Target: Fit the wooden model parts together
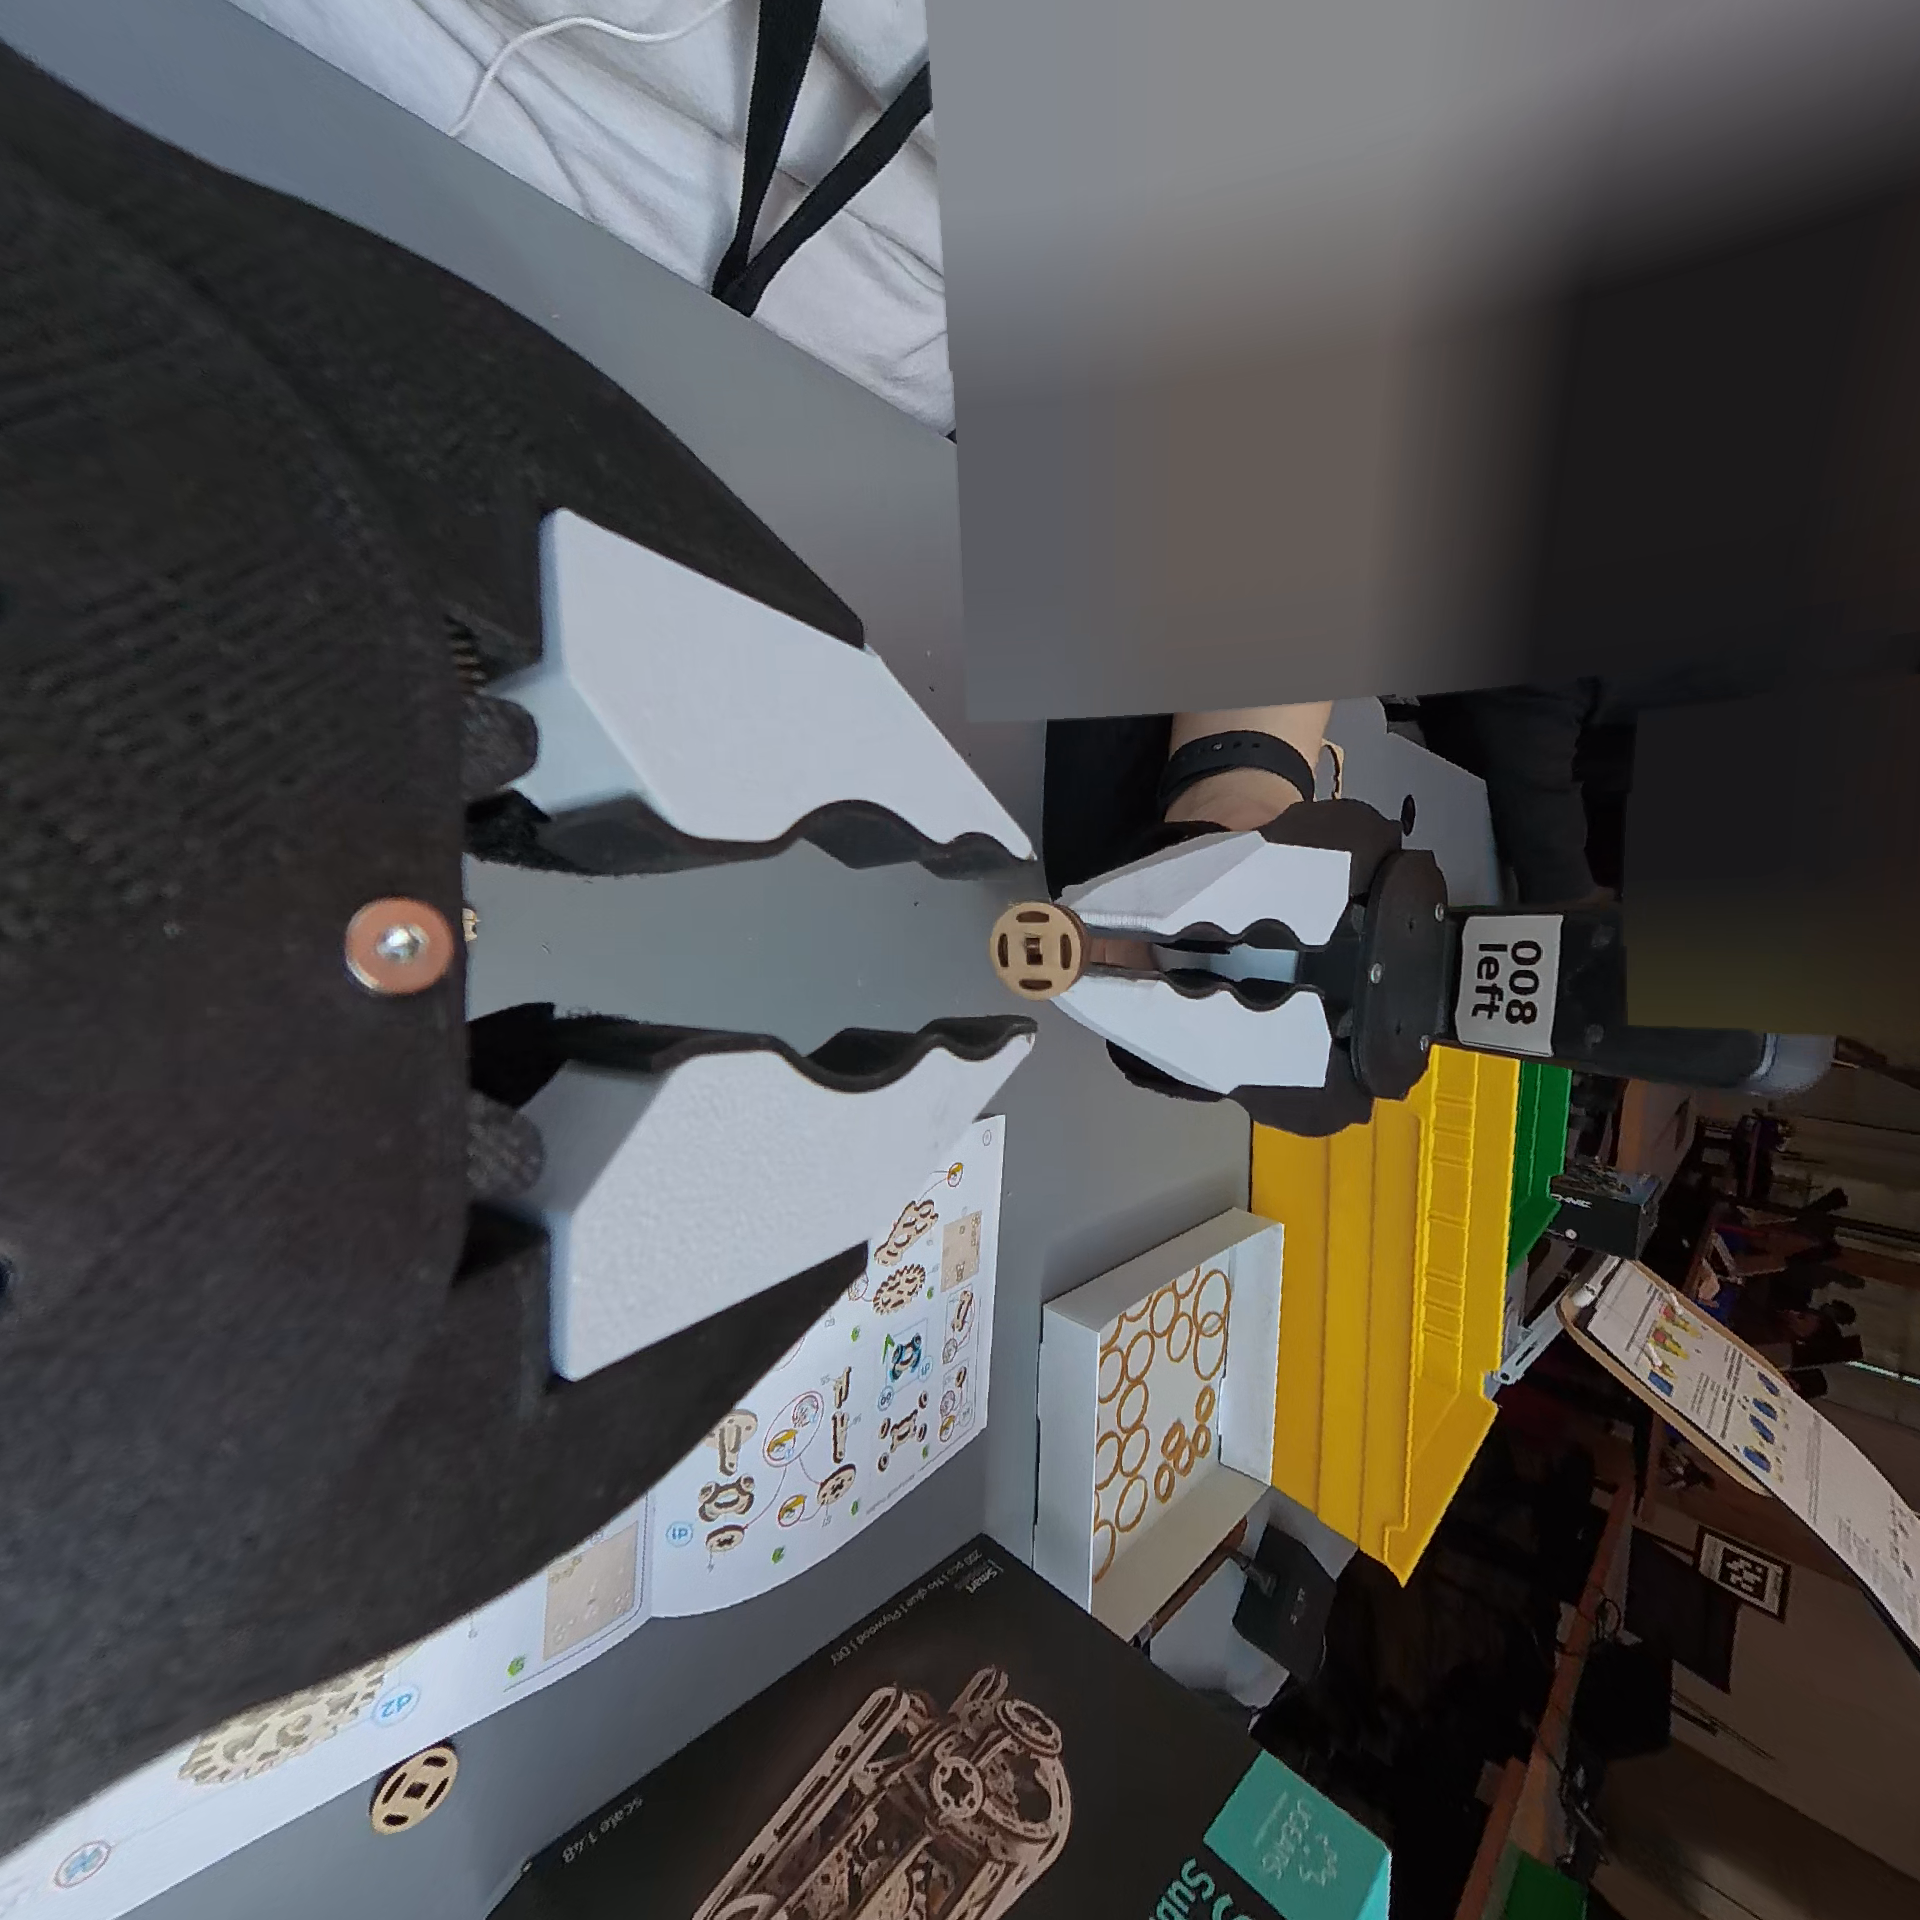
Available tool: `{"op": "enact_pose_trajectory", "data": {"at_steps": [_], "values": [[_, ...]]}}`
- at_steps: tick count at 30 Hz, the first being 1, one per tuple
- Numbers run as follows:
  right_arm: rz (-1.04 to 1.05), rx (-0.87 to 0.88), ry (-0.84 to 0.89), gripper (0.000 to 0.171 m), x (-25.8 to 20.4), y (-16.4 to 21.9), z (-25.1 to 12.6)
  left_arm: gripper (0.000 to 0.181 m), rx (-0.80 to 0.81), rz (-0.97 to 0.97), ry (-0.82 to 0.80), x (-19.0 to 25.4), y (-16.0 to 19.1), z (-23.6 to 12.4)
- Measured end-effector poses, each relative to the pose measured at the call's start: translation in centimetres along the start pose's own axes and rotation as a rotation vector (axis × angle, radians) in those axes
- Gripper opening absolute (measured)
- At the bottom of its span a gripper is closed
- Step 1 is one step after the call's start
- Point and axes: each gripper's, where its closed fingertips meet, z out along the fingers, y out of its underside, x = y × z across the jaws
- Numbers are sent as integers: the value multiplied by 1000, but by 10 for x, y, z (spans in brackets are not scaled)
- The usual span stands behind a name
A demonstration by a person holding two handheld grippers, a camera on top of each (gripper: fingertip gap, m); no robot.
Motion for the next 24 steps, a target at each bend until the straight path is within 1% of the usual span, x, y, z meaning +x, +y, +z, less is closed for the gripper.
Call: {"op": "enact_pose_trajectory", "data": {"at_steps": [4,9,12,15,18,19,24], "values": [[-1,-7,-9,18,-2,2,2,2,-1,4,6,2,-1,0],[16,6,-27,24,-3,0,0,3,-9,7,7,2,1,1],[51,45,-47,24,-4,-6,-2,2,-9,5,14,3,0,1],[48,34,-44,24,-3,-3,-1,2,-9,5,20,5,0,2],[32,21,-46,22,-5,-2,1,2,-6,4,23,5,0,2],[27,18,-46,18,-6,-2,1,2,-7,3,23,5,0,2],[18,15,-22,17,-5,-3,1,2,3,-1,15,4,-2,1]]}}
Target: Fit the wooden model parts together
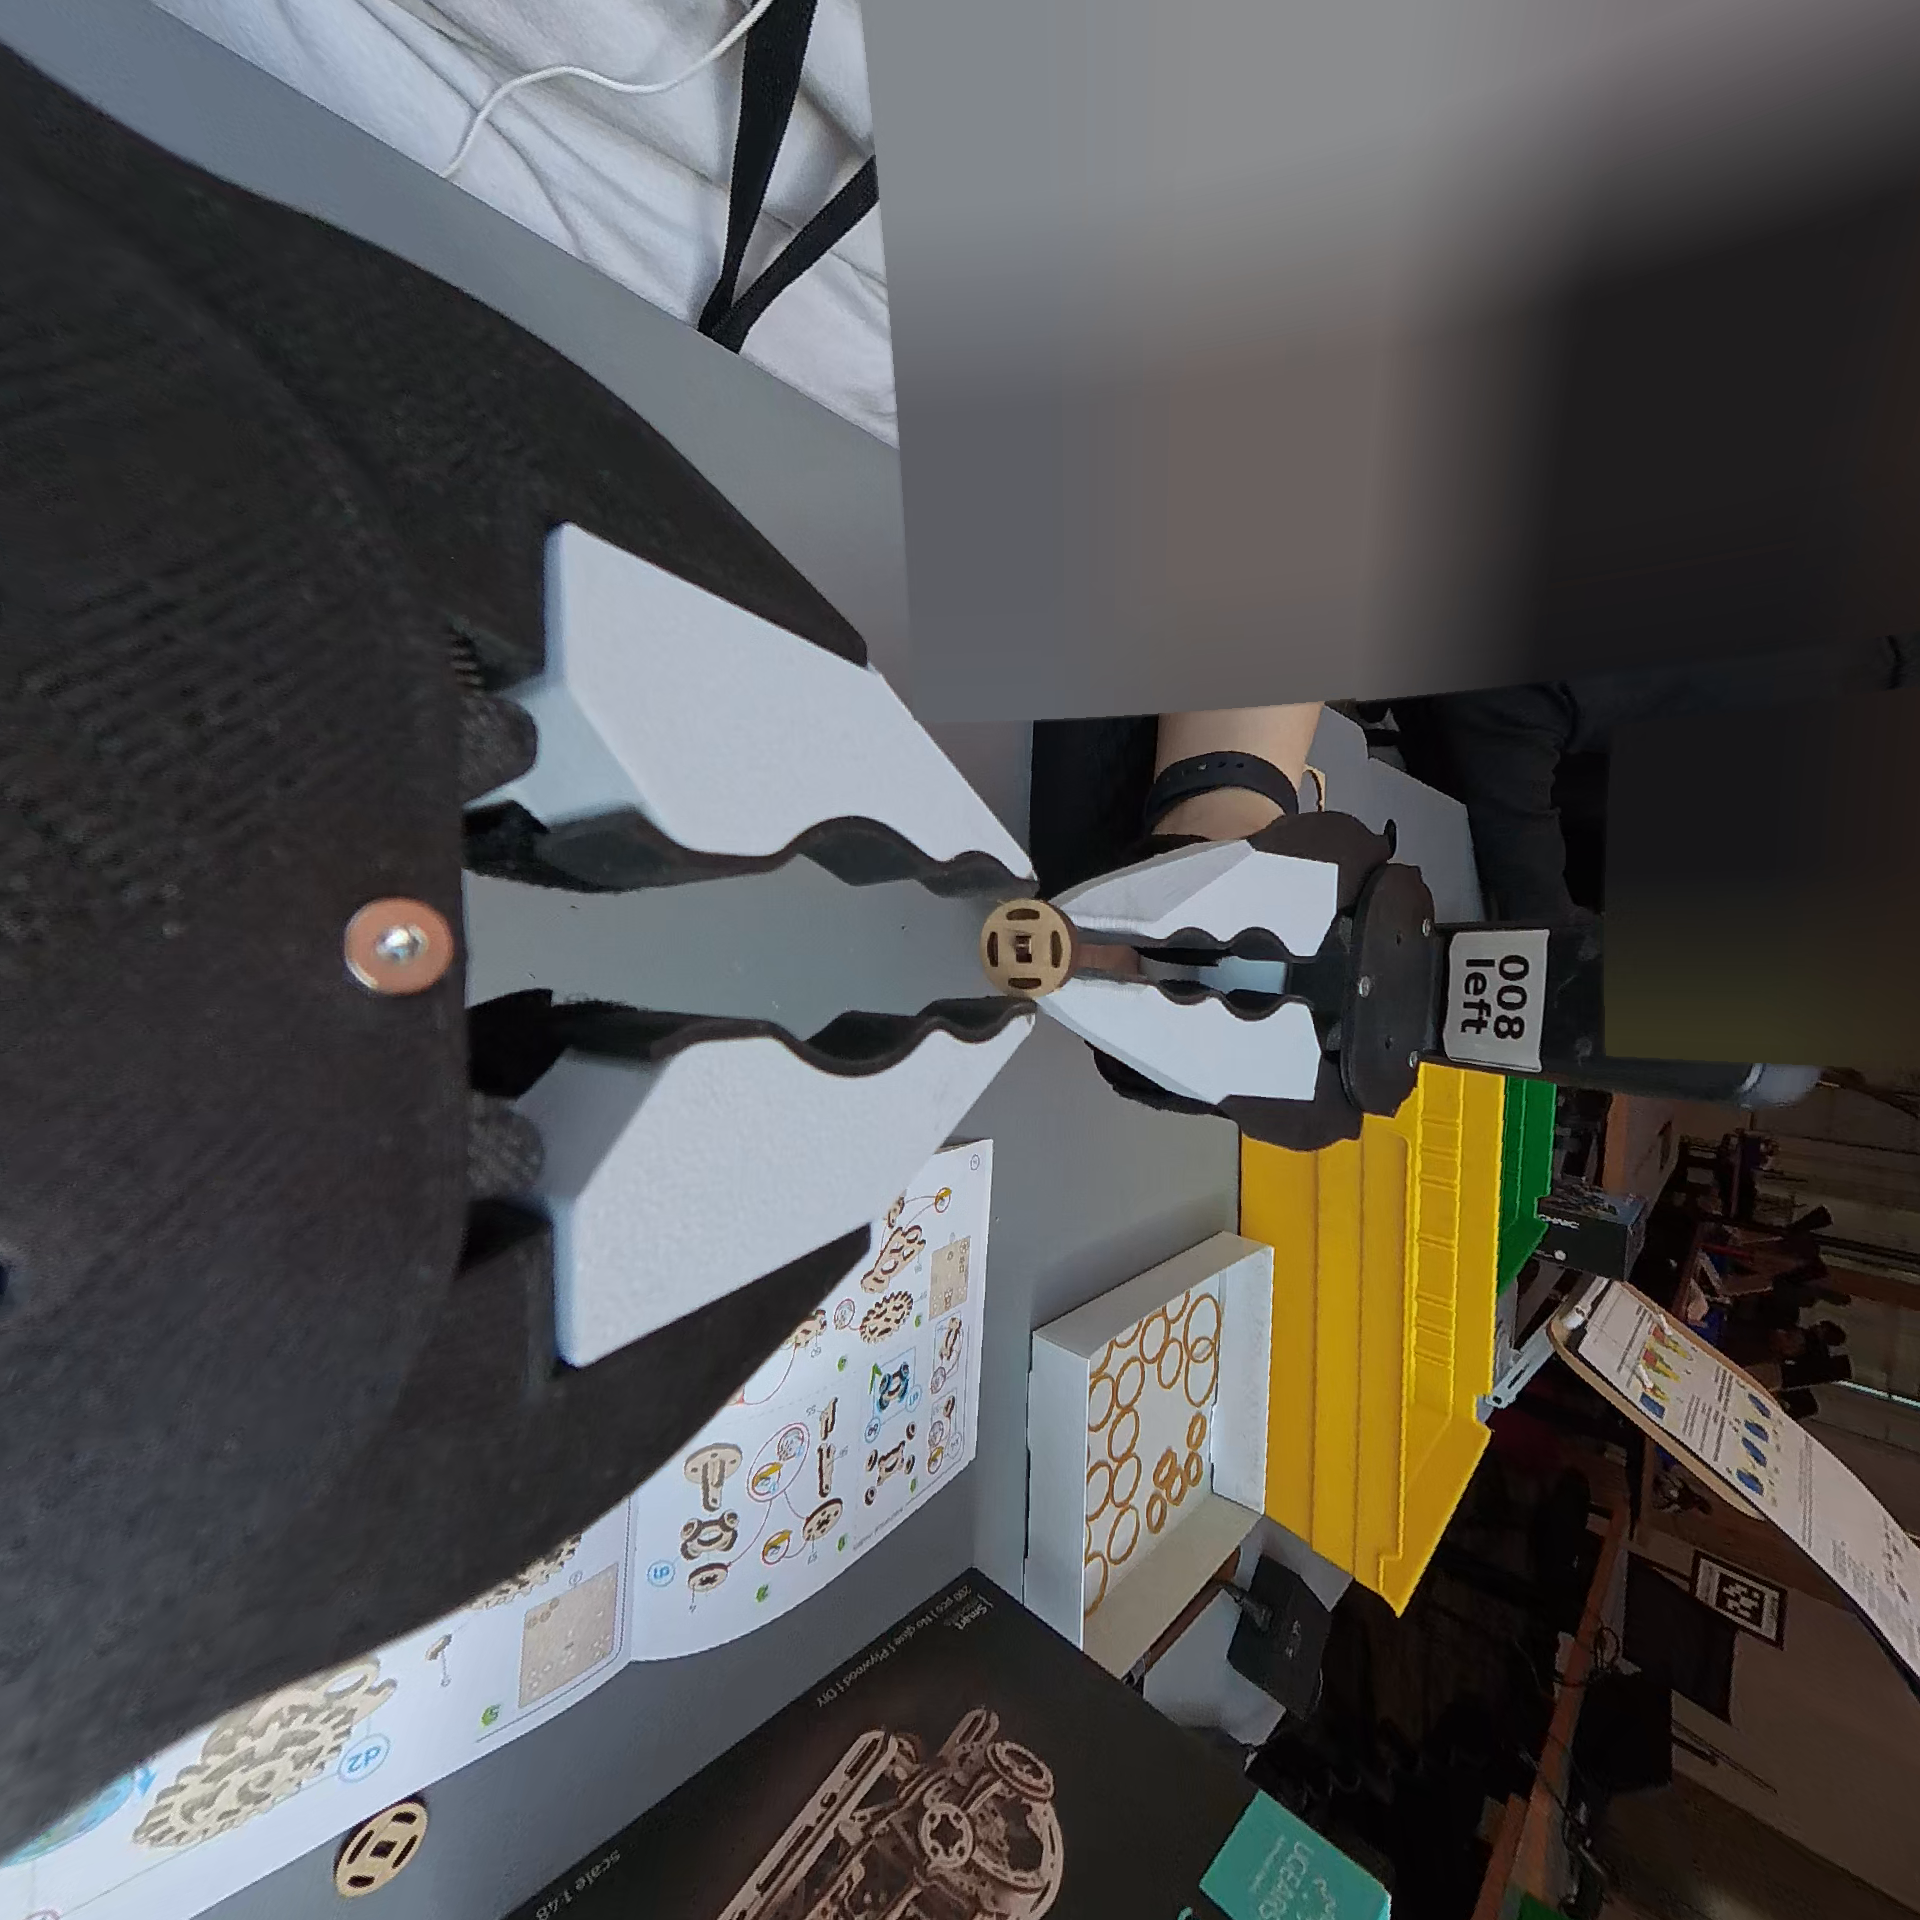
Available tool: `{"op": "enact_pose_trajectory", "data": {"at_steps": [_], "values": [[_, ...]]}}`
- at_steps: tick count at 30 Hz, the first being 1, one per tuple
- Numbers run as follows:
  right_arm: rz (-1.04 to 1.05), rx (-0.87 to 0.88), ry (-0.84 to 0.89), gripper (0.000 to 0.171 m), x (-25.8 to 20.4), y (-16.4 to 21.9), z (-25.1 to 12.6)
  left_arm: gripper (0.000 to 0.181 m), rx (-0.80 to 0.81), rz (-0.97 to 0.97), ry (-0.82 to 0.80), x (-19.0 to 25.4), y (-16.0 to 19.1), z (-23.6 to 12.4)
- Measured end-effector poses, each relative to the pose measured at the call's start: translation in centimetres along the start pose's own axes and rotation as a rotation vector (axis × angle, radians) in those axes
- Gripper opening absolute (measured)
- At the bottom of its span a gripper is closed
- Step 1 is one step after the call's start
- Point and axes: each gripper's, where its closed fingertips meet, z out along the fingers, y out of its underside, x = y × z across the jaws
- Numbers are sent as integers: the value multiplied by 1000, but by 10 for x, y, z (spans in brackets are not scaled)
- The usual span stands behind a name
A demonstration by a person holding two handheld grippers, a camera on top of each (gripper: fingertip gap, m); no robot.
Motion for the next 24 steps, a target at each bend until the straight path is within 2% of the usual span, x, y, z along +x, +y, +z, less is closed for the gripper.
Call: {"op": "enact_pose_trajectory", "data": {"at_steps": [15,18,24], "values": [[-136,-1,194,17,8,-9,2,2,13,36,-74,-7,-9,-5],[-145,-14,193,17,7,-8,2,2,-2,51,-71,-5,-7,-5],[-140,-35,81,18,-3,-2,1,2,-39,64,-15,4,-1,-1]]}}
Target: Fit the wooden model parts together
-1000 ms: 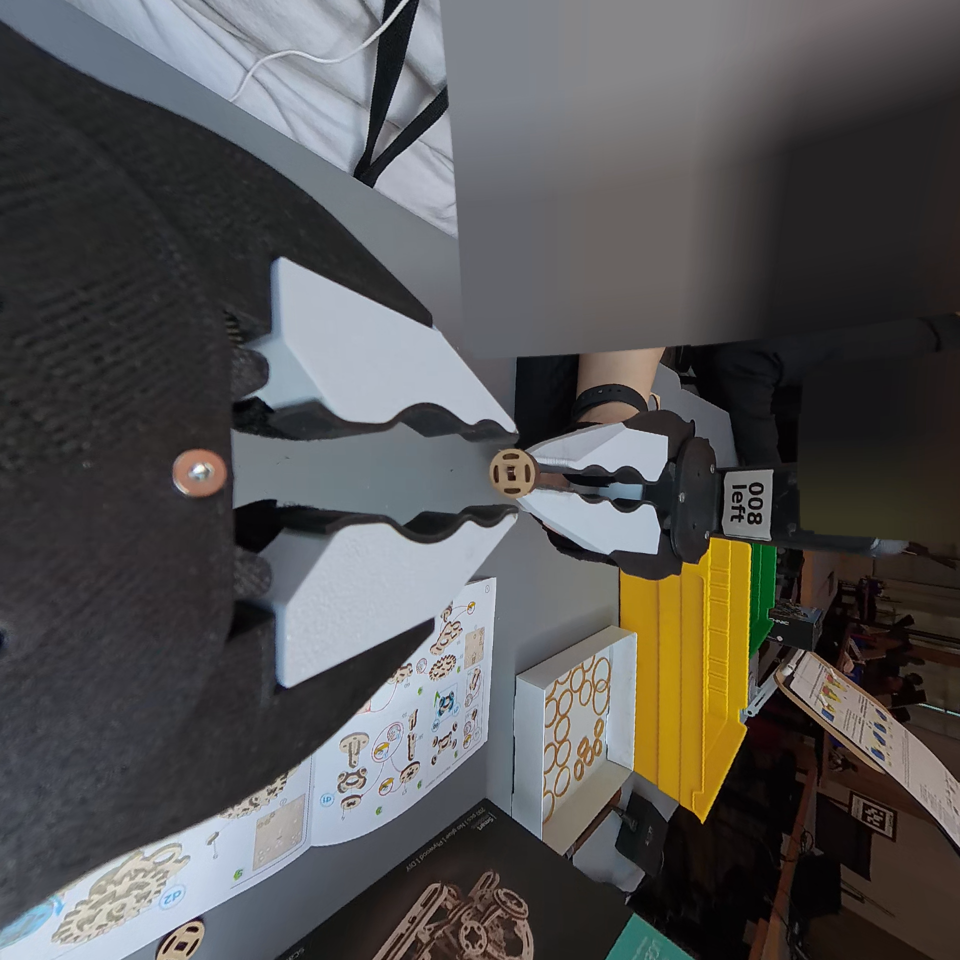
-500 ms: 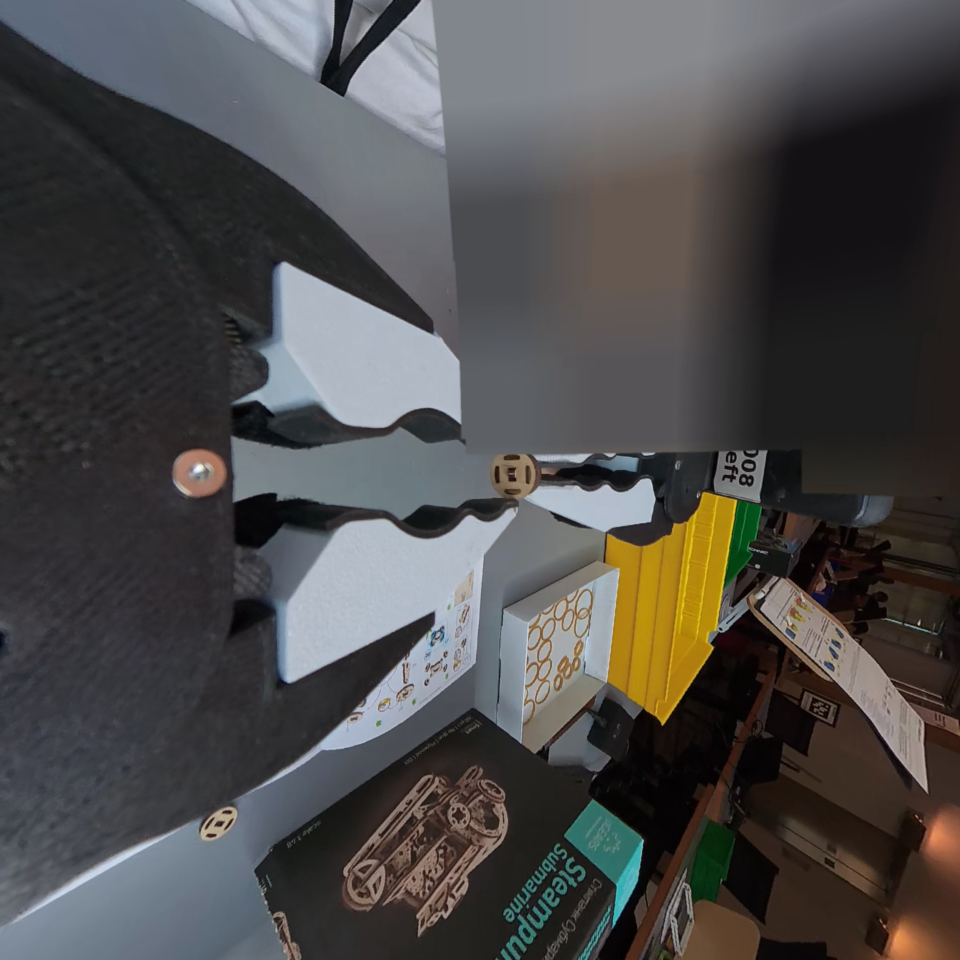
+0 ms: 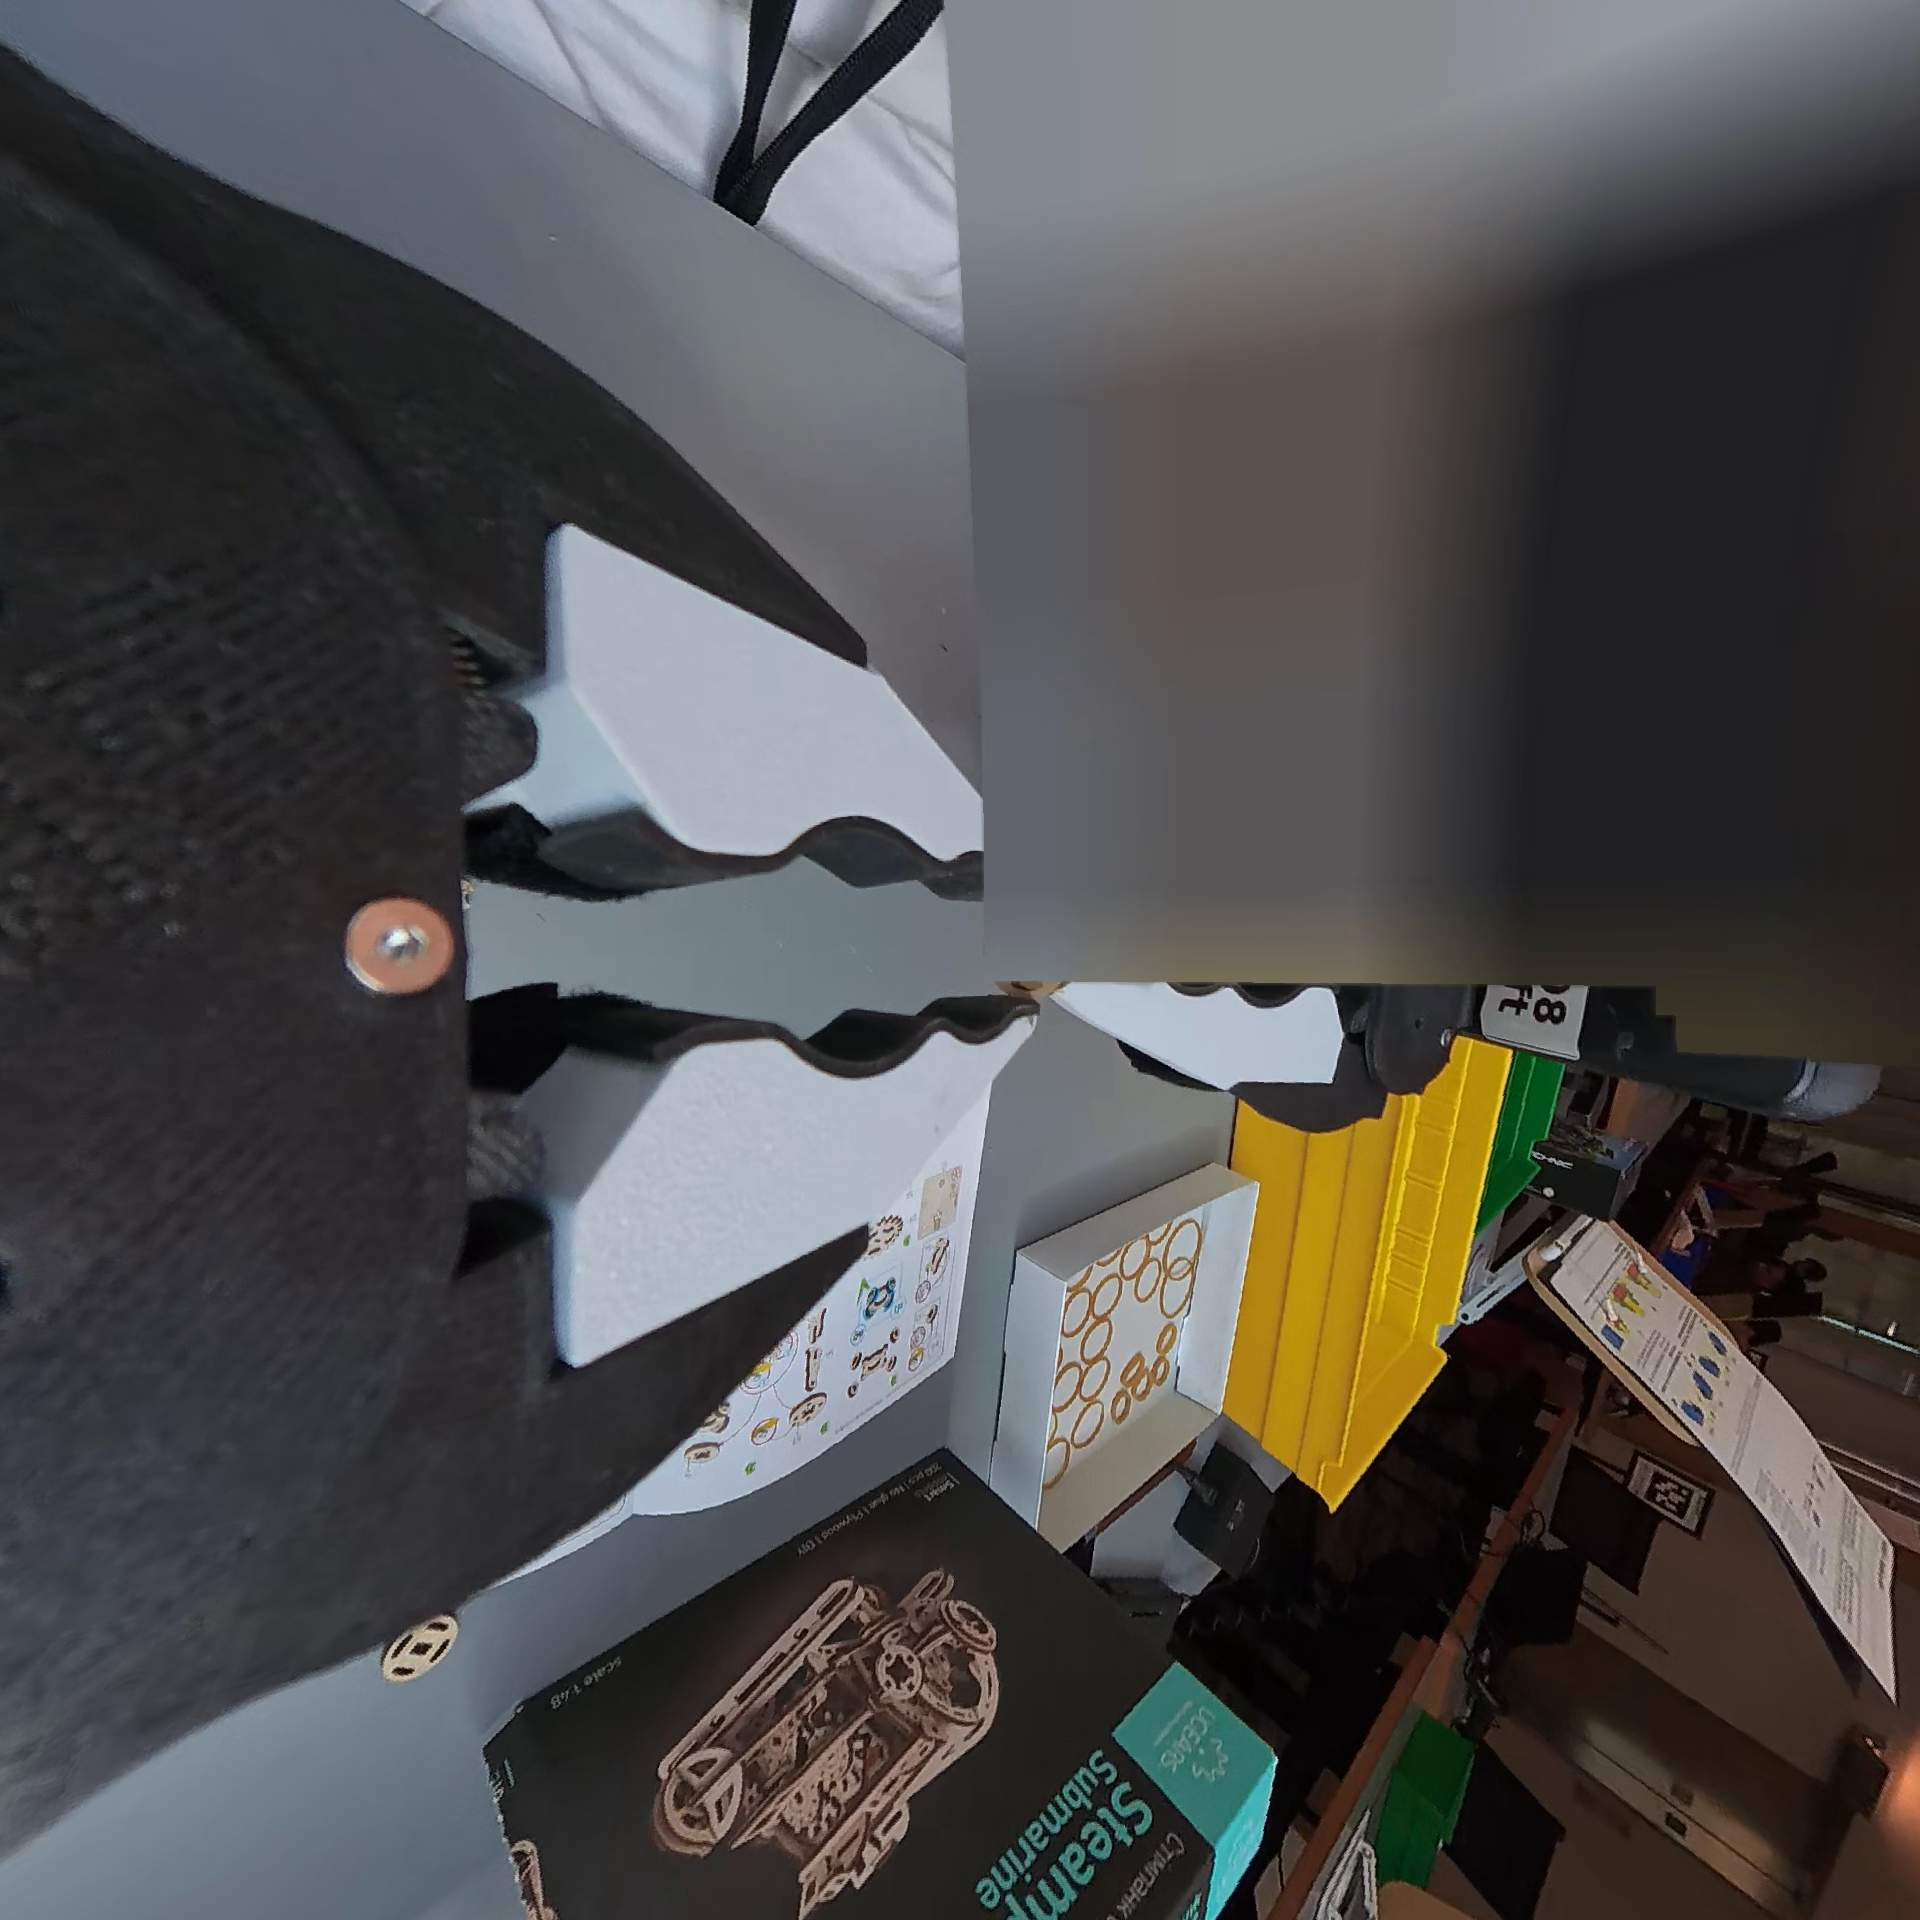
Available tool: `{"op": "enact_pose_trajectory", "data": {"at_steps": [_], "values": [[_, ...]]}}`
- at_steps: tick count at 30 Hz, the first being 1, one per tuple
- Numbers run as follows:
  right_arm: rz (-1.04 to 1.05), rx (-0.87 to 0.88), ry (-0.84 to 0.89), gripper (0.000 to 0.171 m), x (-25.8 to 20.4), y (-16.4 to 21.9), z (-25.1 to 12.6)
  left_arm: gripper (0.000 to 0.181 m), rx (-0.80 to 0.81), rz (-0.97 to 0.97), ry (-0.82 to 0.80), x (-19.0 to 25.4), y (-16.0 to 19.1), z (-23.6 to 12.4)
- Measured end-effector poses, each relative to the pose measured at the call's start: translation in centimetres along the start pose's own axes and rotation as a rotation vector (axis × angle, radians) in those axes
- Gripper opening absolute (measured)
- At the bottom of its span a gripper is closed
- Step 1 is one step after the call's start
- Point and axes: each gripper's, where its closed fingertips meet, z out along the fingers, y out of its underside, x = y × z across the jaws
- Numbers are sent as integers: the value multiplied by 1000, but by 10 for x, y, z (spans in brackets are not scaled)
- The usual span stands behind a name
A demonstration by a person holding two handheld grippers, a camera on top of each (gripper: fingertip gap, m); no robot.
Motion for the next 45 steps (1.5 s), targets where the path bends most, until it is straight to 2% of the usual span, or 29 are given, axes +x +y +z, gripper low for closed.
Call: {"op": "enact_pose_trajectory", "data": {"at_steps": [22,40,45], "values": [[0,-19,-178,18,-20,11,-2,2,-102,24,87,17,12,7],[3,-31,-31,17,-2,13,4,2,-105,18,-23,-1,10,0],[-27,5,-8,18,-3,-1,2,2,-10,20,16,2,-1,-3]]}}
